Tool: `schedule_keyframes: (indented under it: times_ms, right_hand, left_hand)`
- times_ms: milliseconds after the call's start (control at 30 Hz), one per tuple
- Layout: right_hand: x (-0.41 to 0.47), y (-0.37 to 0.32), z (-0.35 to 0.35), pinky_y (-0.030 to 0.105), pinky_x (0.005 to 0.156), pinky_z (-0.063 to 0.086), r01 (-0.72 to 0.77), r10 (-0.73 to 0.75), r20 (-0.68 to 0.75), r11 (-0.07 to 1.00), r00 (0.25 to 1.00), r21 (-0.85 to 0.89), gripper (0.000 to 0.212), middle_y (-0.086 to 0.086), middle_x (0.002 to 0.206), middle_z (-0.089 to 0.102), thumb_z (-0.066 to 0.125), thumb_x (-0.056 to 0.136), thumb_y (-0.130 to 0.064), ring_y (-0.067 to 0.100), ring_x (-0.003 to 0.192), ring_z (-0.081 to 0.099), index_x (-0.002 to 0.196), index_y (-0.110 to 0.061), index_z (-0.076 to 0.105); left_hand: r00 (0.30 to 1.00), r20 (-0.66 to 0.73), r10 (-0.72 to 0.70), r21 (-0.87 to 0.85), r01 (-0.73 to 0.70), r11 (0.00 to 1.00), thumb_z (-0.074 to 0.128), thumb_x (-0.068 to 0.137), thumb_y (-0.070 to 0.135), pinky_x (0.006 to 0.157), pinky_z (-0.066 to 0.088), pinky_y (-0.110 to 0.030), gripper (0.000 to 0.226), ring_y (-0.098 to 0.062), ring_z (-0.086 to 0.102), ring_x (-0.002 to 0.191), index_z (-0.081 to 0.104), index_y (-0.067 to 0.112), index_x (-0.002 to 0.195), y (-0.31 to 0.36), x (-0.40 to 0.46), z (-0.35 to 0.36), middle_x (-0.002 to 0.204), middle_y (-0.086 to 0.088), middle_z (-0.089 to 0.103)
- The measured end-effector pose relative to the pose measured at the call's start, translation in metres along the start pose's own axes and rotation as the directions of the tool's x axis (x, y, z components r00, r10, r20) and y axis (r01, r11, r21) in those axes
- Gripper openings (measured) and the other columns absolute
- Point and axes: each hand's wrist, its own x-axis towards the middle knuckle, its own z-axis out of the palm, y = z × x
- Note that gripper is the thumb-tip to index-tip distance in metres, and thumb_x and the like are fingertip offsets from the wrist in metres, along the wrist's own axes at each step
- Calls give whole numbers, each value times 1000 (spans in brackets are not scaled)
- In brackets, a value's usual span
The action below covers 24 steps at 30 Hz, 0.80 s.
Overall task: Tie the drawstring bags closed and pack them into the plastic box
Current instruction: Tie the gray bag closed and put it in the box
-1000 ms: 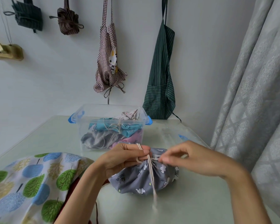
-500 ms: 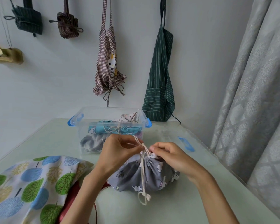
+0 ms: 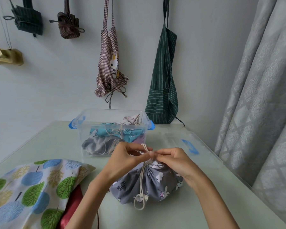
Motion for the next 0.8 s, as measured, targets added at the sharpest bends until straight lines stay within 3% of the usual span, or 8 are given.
schedule_keyframes:
  times_ms: [100, 233, 367, 533, 600, 667, 733, 800]
  right_hand:
    - [-1, -3, 5, 18, 61, 52, 104, -132, -205, 984, 970, -141, 6, -5, 73, 73, 70, 81, -19, 5, 67, 68, 78, -23, 73]
    - [-4, -5, 6, 24, 55, 45, 75, -463, -405, 725, 788, -685, 8, -10, 68, 63, 71, 74, -32, 10, 64, 59, 71, -26, 67]
    - [2, 4, 5, 25, 58, 33, 19, -504, -456, 686, 734, -728, 7, -12, 82, 55, 64, 80, -28, 10, 76, 48, 75, -25, 61]
    - [10, 18, 0, 27, 67, 41, 60, -324, -615, 910, 719, -410, 10, -9, 88, 64, 57, 88, -20, 12, 74, 56, 81, -26, 62]
    - [13, 9, 0, 28, 65, 47, 182, -83, -582, 977, 809, 114, 13, 1, 85, 70, 57, 90, -14, 16, 71, 58, 80, -22, 62]
    - [10, -2, -3, 21, 53, 47, 94, 139, -324, 788, 936, 608, 12, 0, 72, 70, 59, 90, -15, 13, 61, 56, 80, -18, 64]
    - [7, -4, -9, 15, 42, 40, 27, 164, -219, 740, 962, 672, 11, -4, 63, 63, 62, 88, -15, 7, 53, 50, 79, -17, 67]
    - [9, 1, -15, 12, 40, 34, 81, 107, -274, 800, 956, 595, 10, -5, 61, 59, 63, 87, -10, 5, 51, 45, 83, -16, 70]
  left_hand:
    - [999, -45, 17, 7, -16, 1000, 66, 85, 24, 79, 53, -26, 17, -7, 68, 77, 77, 12, 88, -4, 2, 3, 81, -2, 76]
    - [996, -90, -19, 21, 21, 1000, 60, 90, 25, 88, 55, -40, 24, -13, 72, 80, 70, 5, 79, -3, 6, 8, 80, -2, 76]
    - [998, -69, -9, 84, 15, 996, 54, 92, 38, 90, 51, -47, 32, -10, 71, 87, 62, 10, 81, -5, 7, 9, 84, 6, 76]
    - [999, -35, -13, 175, 19, 984, 51, 91, 43, 84, 51, -50, 31, -20, 70, 86, 58, 13, 84, -5, 6, 16, 85, 2, 74]
    - [999, -41, 0, 167, 6, 986, 49, 86, 52, 83, 52, -50, 38, -21, 69, 83, 57, 15, 85, -5, 5, 21, 83, 0, 73]
    - [998, -62, 8, 130, 0, 992, 45, 81, 61, 83, 51, -51, 46, -26, 67, 84, 54, 16, 85, -5, 5, 21, 82, -3, 71]
    - [998, -65, -13, 59, 16, 998, 45, 78, 65, 86, 49, -54, 49, -28, 66, 83, 51, 17, 84, -4, 6, 17, 83, -7, 70]
    - [998, -44, -43, -24, 42, 999, 50, 83, 57, 91, 46, -55, 43, -22, 63, 81, 52, 14, 84, -2, 6, 15, 86, -16, 68]
